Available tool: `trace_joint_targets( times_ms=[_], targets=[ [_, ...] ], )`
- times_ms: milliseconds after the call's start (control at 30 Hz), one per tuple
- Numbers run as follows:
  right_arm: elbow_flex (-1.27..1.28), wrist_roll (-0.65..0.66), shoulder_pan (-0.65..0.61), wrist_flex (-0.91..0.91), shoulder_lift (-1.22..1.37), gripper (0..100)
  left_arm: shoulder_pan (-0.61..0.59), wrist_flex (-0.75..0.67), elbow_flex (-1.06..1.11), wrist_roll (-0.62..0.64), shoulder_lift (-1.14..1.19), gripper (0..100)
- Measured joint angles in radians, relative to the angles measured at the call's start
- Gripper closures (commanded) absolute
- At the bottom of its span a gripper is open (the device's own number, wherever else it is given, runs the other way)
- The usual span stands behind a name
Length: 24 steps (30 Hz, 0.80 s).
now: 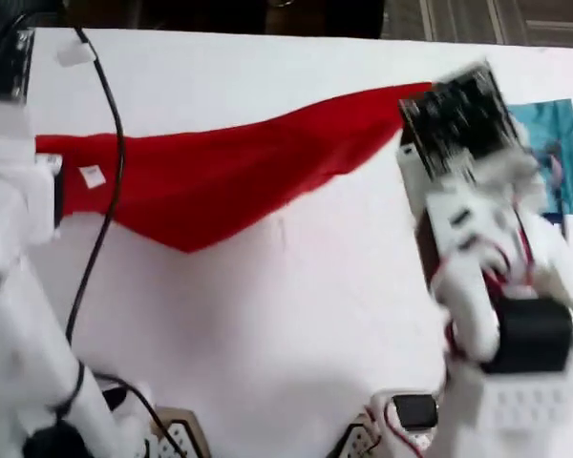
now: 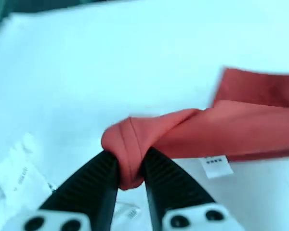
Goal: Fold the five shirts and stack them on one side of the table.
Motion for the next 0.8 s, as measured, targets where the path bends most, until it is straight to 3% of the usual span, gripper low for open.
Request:
trace_joint_targets(
  times_ms=[333, 567, 800],
  targets=[
    [-0.060, 0.000, 0.012, 0.000, -0.207, 98.1, 0.000, -0.020, -0.008, -0.002, -0.239, 98],
    [-0.135, 0.000, 0.186, -0.106, -0.262, 98.1, 0.000, -0.031, -0.018, -0.002, -0.269, 98],
    [-0.141, 0.000, 0.213, -0.172, -0.262, 98.1, 0.005, -0.034, -0.018, -0.002, -0.276, 98]
  ],
)
